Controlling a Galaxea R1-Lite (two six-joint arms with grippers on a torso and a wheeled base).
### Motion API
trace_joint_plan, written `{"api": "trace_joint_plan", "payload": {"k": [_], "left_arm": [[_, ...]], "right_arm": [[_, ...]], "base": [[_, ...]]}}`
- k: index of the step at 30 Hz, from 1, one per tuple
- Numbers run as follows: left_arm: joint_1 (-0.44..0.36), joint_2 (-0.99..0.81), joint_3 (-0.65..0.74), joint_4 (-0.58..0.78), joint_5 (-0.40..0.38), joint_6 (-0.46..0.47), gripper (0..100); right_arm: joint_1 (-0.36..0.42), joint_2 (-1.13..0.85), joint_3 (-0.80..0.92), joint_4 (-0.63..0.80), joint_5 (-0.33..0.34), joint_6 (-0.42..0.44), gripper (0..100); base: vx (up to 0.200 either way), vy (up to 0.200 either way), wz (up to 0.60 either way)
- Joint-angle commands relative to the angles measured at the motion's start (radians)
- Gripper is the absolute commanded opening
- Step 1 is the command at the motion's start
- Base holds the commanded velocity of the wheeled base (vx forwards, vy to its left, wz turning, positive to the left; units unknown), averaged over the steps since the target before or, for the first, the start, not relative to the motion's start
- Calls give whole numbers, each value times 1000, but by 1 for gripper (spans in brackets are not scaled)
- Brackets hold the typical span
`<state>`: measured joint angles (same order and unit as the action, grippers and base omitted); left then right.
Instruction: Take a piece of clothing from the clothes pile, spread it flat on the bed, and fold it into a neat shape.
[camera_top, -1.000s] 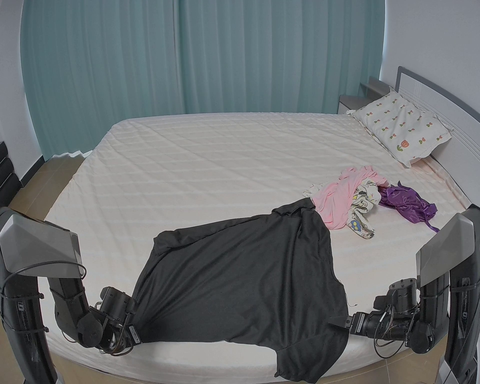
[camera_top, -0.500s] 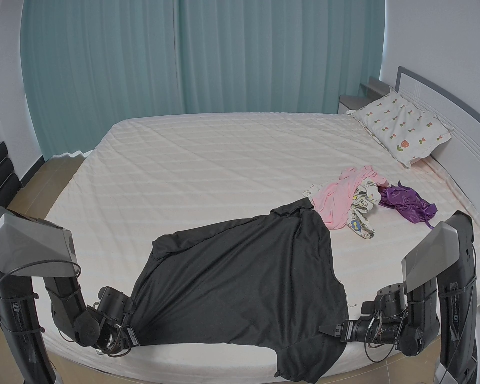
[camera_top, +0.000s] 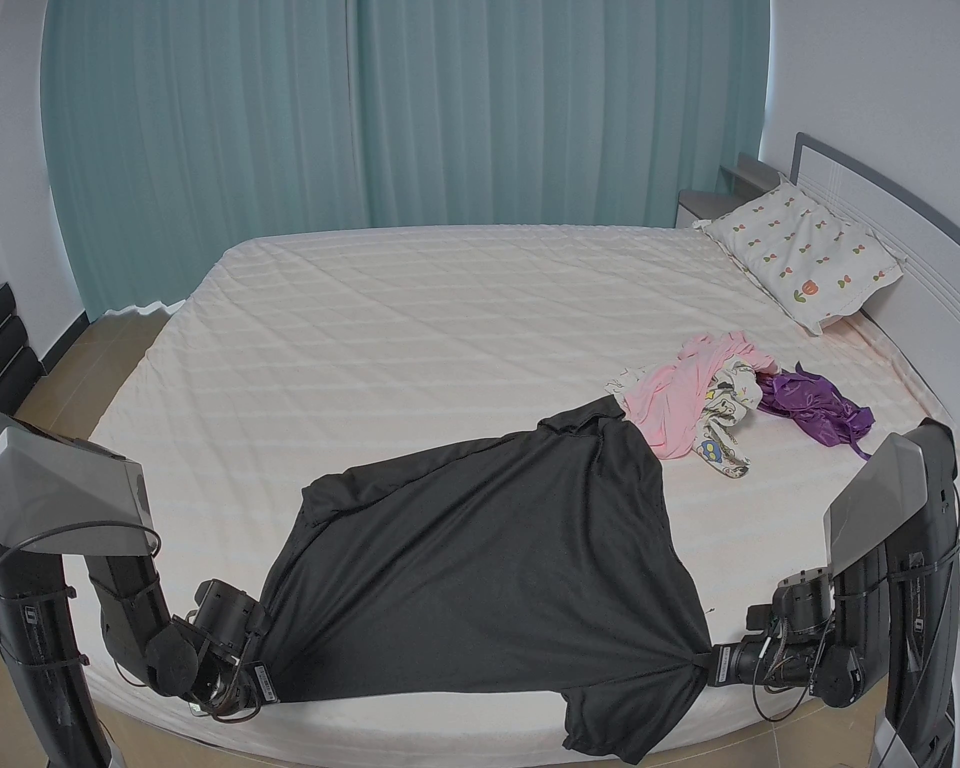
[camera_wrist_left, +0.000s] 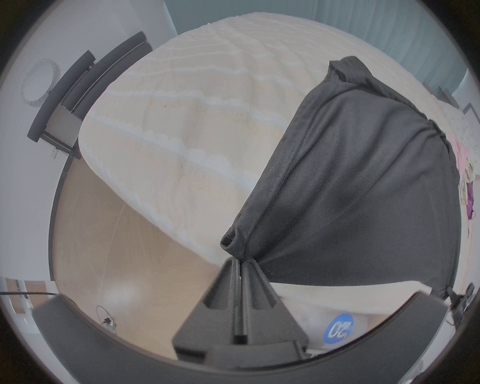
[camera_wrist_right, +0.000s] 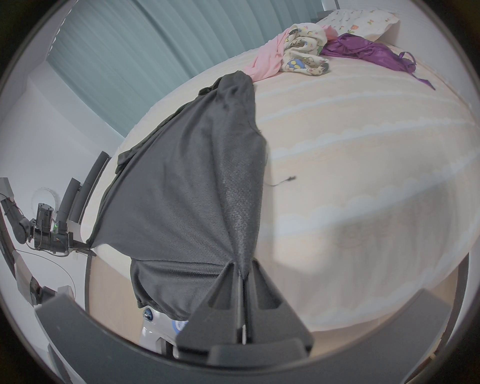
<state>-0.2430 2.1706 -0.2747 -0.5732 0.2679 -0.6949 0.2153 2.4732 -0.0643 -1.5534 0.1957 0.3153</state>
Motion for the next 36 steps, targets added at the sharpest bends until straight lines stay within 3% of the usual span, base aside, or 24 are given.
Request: {"api": "trace_joint_plan", "payload": {"k": [1, 10, 11, 12, 22, 26, 30, 36], "left_arm": [[-9, -5, 25, 18, -1, 15, 0], [-19, -5, 38, 16, -26, 17, 0], [-24, -6, 38, 16, -35, 15, 100], [-27, -6, 38, 16, -39, 14, 100], [16, -140, 22, 7, -70, 15, 100], [71, -261, -23, 7, -170, 6, 100], [82, -276, -63, 6, -191, -43, 100], [82, -269, -87, 10, -226, -94, 100]], "right_arm": [[-70, -26, 37, -10, -1, -45, 0], [-77, -17, 50, -11, -1, -59, 0], [-77, -13, 49, -11, 1, -59, 0], [-77, -10, 44, -11, 1, -59, 100], [-91, -92, 20, -11, 13, -21, 100], [-106, -157, -26, -11, 24, 87, 100], [-90, -218, -46, -10, 30, 174, 100], [-80, -220, -52, -10, 30, 199, 100]], "base": [[0, 0, 0], [0, 0, 0], [0, 0, 0], [0, 0, 0], [0, 0, 0], [0, 0, 0], [0, 0, 0], [133, 0, 0]]}}
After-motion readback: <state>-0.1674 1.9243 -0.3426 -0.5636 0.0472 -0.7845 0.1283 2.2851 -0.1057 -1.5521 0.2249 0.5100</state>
